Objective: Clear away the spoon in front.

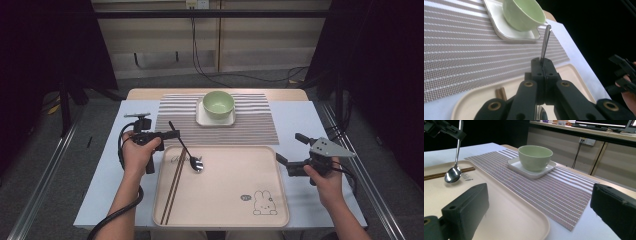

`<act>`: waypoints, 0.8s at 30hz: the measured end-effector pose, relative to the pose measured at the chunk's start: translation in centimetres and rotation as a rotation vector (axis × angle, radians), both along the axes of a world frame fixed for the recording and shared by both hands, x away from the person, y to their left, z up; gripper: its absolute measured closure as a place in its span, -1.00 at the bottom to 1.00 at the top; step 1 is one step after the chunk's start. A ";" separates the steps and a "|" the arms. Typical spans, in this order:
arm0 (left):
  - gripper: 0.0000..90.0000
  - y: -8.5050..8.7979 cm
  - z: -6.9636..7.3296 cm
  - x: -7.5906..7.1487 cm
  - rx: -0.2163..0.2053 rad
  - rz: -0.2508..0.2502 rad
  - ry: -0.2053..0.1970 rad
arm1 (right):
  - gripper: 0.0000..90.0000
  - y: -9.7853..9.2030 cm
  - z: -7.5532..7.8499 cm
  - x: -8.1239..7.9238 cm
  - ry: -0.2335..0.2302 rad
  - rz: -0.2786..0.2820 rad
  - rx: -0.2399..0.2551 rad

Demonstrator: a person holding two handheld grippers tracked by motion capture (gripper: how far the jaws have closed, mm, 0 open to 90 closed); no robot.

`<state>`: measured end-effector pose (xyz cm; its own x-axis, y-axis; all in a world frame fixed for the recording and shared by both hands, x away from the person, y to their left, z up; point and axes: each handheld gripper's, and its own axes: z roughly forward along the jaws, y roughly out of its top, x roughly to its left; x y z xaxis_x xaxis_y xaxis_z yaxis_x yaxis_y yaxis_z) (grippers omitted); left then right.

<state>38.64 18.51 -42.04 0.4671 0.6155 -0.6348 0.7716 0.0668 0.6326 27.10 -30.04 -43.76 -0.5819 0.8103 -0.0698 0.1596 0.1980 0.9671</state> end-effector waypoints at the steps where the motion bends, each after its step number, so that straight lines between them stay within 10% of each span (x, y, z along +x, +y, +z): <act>1: 1.00 0.1 0.0 -0.1 0.017 -0.005 -0.001 | -0.96 0.0 0.0 0.0 -0.001 0.000 0.000; 24: 0.90 -2.5 -2.3 0.0 0.114 -0.050 -0.012 | -0.96 0.0 0.0 0.0 0.002 0.002 0.005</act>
